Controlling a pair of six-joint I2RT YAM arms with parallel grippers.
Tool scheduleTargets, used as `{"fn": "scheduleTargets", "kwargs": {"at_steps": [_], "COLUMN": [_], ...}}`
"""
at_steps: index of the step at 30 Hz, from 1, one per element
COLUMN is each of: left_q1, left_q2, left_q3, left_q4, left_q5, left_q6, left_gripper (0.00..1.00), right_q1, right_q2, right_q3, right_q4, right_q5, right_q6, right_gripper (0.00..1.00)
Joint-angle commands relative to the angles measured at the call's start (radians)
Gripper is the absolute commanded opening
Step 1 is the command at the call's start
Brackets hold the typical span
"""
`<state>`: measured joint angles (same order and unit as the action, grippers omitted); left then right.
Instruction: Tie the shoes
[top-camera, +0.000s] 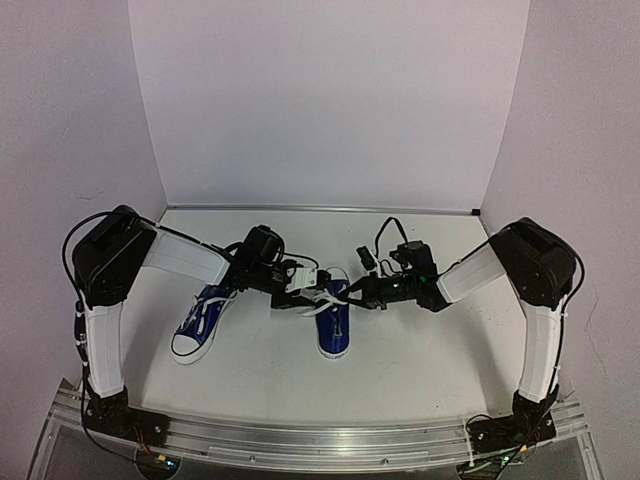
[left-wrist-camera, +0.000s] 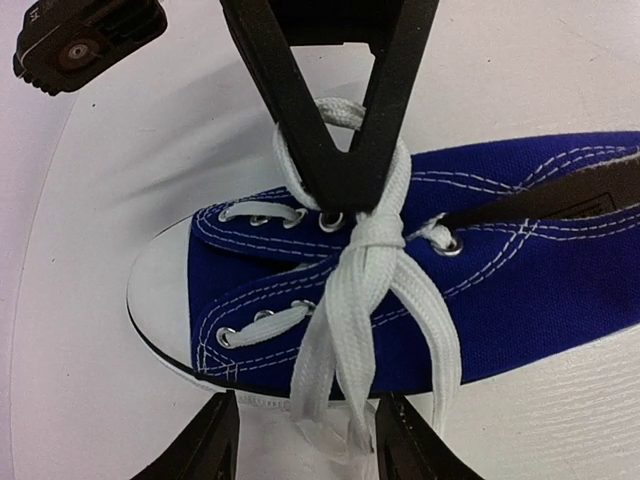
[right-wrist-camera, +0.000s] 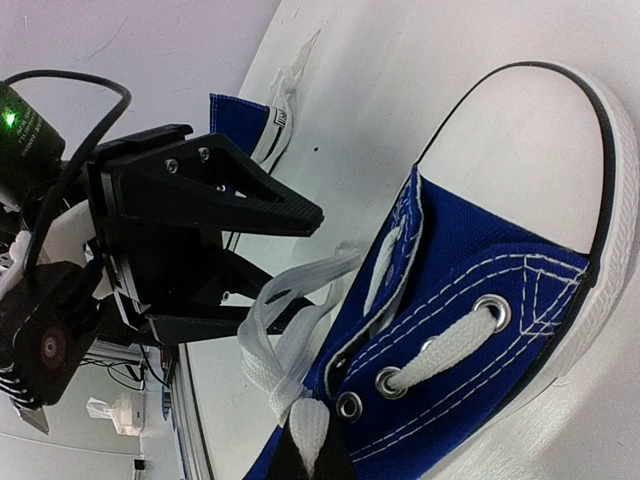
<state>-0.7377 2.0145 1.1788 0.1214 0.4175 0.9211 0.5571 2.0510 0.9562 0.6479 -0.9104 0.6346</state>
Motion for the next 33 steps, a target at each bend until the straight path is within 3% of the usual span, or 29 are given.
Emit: {"fn": "scheduleTargets", "kwargs": {"at_steps": [1, 16, 24, 27, 31, 33], "left_q1": [-0.019, -0.008, 0.009, 0.011, 0.015, 0.017], "left_q2": [0.028, -0.041, -0.002, 0.012, 0.029, 0.034], "left_q3": [0.066, 0.114, 0.180, 0.202, 0.230, 0.238], "left_q4": [-0.019, -0.181, -0.221, -0.225, -0.251, -0.259], "left_q5": [0.005, 0.169, 0.221, 0.225, 0.229, 0.230], "left_q6": [0.028, -0.016, -0.063, -0.074, -0.081, -0.084], "left_gripper": [0.49, 0.41, 0.39, 0.35, 0.20, 0.19], "right_q1": [0.003, 0.004, 0.003, 0.003, 0.003, 0.003], "right_q2": [-0.046, -0.049, -0.051, -0.052, -0.052, -0.053], "right_q3": [0.027, 0.032, 0.035, 0.036, 0.037, 0.038], "right_q4": [-0.007, -0.030, -0.036, -0.038, -0.039, -0.040], "right_q5": [0.007, 0.025, 0.024, 0.024, 0.024, 0.024], "right_q6": [-0.015, -0.026, -0.029, -0.031, -0.032, -0.033], "right_gripper": [0.00, 0.00, 0.00, 0.00, 0.00, 0.00]}}
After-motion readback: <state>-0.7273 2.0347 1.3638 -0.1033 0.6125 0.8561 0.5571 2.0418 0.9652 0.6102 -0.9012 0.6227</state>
